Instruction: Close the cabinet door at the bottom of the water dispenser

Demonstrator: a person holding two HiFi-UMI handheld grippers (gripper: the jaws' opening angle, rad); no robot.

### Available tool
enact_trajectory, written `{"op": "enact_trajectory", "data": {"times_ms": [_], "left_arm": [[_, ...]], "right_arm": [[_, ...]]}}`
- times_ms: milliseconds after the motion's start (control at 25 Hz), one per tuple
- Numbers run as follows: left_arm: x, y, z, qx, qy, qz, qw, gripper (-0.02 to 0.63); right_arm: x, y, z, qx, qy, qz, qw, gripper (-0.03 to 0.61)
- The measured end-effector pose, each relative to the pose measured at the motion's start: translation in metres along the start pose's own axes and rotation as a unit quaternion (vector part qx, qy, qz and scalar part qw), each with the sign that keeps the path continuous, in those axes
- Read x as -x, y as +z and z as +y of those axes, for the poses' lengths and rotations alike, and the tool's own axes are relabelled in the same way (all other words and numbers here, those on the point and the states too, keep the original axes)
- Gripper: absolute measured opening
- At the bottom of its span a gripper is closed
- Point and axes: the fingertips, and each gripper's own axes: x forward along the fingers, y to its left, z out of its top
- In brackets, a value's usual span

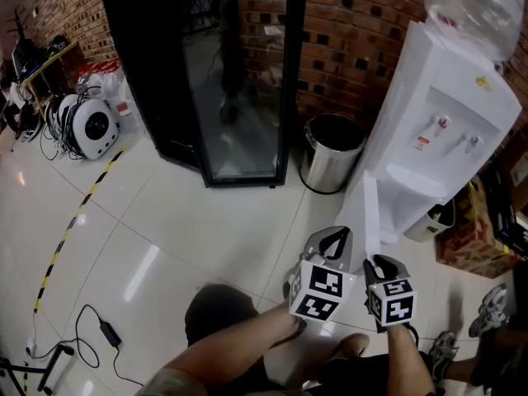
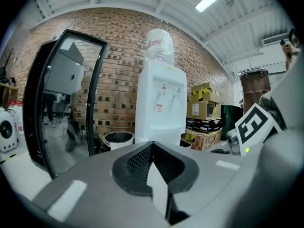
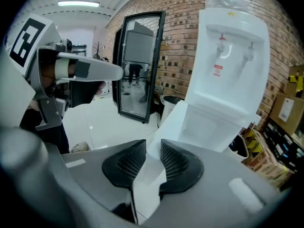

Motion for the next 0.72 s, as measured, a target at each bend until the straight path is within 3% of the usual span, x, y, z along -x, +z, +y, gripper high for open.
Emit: {"op": "enact_trajectory", "data": {"times_ms": [720], "left_arm": [[-0.047, -0.01, -0.064, -0.005, -0.064, 0.006, 0.9979, 0.002]], "right_arm": [[0.018, -0.032, -0.108, -0.097, -0.045, 0.013, 0.994, 0.089]]}}
